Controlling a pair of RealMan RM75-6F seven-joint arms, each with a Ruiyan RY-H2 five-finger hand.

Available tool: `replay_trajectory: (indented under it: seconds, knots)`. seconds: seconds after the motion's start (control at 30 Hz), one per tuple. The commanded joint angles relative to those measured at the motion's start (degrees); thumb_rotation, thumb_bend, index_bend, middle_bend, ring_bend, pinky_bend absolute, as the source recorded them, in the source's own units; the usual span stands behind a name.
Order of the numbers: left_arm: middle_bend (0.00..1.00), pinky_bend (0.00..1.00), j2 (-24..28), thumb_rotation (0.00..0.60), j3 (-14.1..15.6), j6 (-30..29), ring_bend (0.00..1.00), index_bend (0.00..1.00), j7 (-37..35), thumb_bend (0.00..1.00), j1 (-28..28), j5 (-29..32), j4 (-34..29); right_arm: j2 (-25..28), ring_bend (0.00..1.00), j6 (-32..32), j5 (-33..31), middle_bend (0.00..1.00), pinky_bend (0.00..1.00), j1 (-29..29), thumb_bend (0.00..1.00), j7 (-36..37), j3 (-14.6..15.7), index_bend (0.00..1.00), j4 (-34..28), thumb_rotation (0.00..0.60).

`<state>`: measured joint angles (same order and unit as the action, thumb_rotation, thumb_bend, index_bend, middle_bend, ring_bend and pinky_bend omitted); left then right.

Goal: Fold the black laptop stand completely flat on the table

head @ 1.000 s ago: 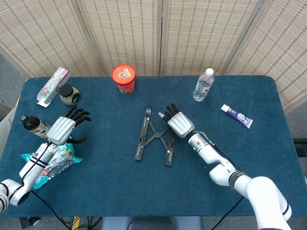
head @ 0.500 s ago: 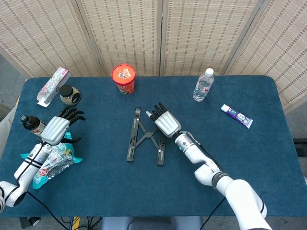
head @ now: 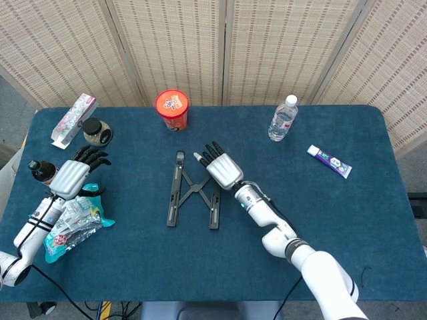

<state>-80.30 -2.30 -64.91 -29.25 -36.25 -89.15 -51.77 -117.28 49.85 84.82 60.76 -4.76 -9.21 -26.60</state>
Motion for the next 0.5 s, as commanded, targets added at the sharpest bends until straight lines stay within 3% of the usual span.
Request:
replay_trajectory:
  seconds: [0.03,0.27,0.5]
  knots:
    - [0.17,0.02,-2.0,0.6,0.0,2.0,0.1,0.28,-1.1,0.16,-1.6,-0.2,3.1,8.4,0.02,5.8,2.7,0.2,0.02,-3.9,0.0,0.9,2.7,0.0,-11.4,0.6]
    - [0.17,0.02,-8.1,0.6,0.5,5.7,0.1,0.27,-3.0,0.16,-6.1,-1.9,10.8,22.1,0.02,8.6,3.4,0.2,0.02,-7.5,0.0,-7.4,3.9,0.0,-33.2,0.6]
    - [0.17,0.02,-13.5,0.6,0.8,7.0,0.1,0.27,-5.4,0.16,-9.6,-2.9,16.7,26.3,0.02,8.7,3.4,0.2,0.02,-9.1,0.0,-13.2,4.8,0.0,-41.8,0.6]
